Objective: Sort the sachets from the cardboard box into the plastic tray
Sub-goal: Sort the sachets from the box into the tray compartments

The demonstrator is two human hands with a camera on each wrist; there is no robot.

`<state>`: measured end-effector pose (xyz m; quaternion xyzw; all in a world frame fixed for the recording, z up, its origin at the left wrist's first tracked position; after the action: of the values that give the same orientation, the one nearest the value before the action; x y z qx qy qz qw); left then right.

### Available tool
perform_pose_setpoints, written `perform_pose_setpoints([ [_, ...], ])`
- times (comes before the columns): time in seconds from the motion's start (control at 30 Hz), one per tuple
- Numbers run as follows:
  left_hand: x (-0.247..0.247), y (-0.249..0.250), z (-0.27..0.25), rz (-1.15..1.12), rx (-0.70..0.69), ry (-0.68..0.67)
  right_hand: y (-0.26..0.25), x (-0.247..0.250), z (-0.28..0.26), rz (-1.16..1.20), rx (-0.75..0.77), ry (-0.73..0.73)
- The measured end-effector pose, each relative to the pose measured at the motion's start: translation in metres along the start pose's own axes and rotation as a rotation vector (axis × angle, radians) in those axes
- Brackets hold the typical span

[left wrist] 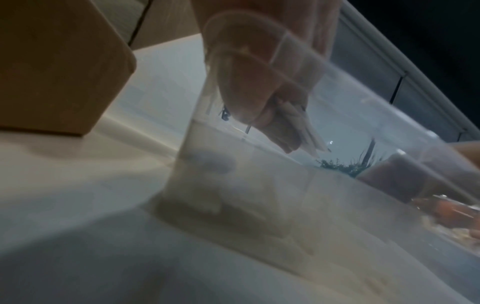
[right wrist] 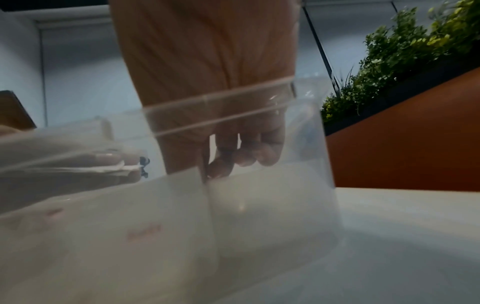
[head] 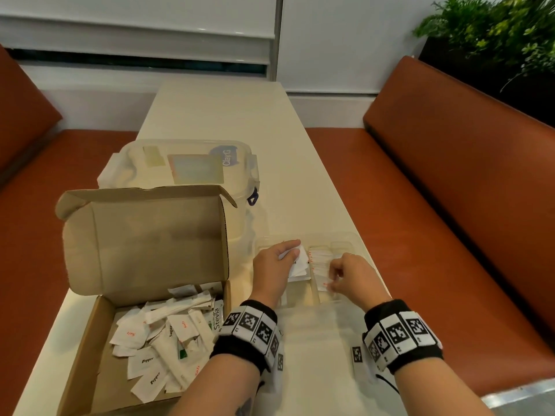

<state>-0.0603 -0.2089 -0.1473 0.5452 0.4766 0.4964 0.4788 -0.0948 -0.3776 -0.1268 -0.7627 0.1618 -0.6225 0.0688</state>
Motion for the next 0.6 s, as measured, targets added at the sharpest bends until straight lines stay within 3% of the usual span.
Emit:
perform_pose_setpoints([
  [0.4, -0.0015, 0.0038, -0.004, -0.014, 0.014, -0.024, -0.0058, -0.0016, 0.0003, -0.051, 0.137, 0.053],
  [0.6, -0.0038, 0.0062, -0.0053, -0.042, 0.025, -0.058, -0.0045, -0.0053, -0.0021, -0.035, 0.114, 0.054],
])
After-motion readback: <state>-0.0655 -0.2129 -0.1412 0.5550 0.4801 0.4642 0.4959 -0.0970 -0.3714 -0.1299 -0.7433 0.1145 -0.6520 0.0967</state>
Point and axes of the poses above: each hand's wrist, its own z-axis towards the middle knuckle, its own x-axis out of the back of the hand, y = z × x, the point moved 4 cm from there along z, towards the middle knuckle
